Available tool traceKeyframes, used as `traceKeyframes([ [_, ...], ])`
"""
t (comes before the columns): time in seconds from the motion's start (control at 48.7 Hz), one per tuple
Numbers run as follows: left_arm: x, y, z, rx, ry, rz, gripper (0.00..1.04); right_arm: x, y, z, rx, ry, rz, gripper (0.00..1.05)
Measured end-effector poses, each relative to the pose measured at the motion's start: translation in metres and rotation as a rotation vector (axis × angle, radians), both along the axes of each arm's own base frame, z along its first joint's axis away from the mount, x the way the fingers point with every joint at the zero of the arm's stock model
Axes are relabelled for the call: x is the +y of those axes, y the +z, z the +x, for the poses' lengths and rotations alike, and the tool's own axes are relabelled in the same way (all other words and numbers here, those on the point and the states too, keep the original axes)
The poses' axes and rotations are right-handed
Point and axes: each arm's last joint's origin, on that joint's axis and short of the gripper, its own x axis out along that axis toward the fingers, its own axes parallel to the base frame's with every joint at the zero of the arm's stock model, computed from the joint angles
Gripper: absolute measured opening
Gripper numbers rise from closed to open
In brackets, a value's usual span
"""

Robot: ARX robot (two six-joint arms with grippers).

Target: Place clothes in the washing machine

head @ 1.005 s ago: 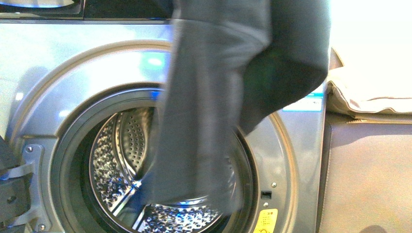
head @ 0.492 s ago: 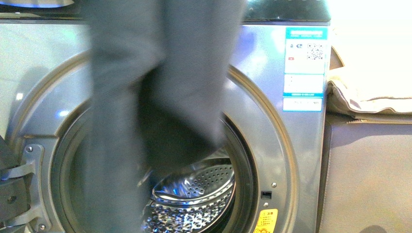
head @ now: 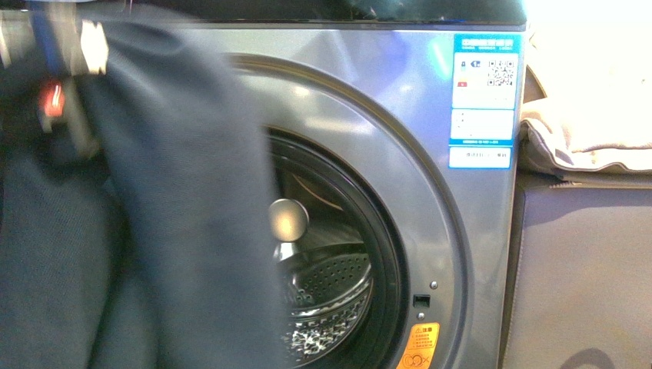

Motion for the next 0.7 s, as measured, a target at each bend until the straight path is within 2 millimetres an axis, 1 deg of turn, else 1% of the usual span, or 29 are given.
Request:
traceKeyframes([
  [0.082, 0.0, -0.009, 0.014, 0.025, 0.035, -0.006, 0.09, 0.0, 0.0, 0.0, 0.0, 0.0, 0.0, 0.97],
  [0.205, -0.008, -0.028, 0.044, 0.083, 0.094, -0.012, 0.09, 0.0, 0.0, 0.0, 0.0, 0.0, 0.0, 0.97],
  [0.287, -0.015, -0.035, 0.062, 0.102, 0.142, -0.013, 0.09, 0.0, 0.0, 0.0, 0.0, 0.0, 0.0, 0.97],
  [0.451, -0.028, -0.047, 0.091, 0.111, 0.228, -0.014, 0.09, 0.0, 0.0, 0.0, -0.001, 0.0, 0.0, 0.97],
  [0.554, -0.036, -0.054, 0.108, 0.123, 0.242, 0.002, 0.09, 0.0, 0.0, 0.0, -0.001, 0.0, 0.001, 0.97],
  [0.698, -0.051, -0.069, 0.141, 0.175, 0.271, 0.027, 0.09, 0.0, 0.0, 0.0, -0.001, 0.0, 0.0, 0.97],
])
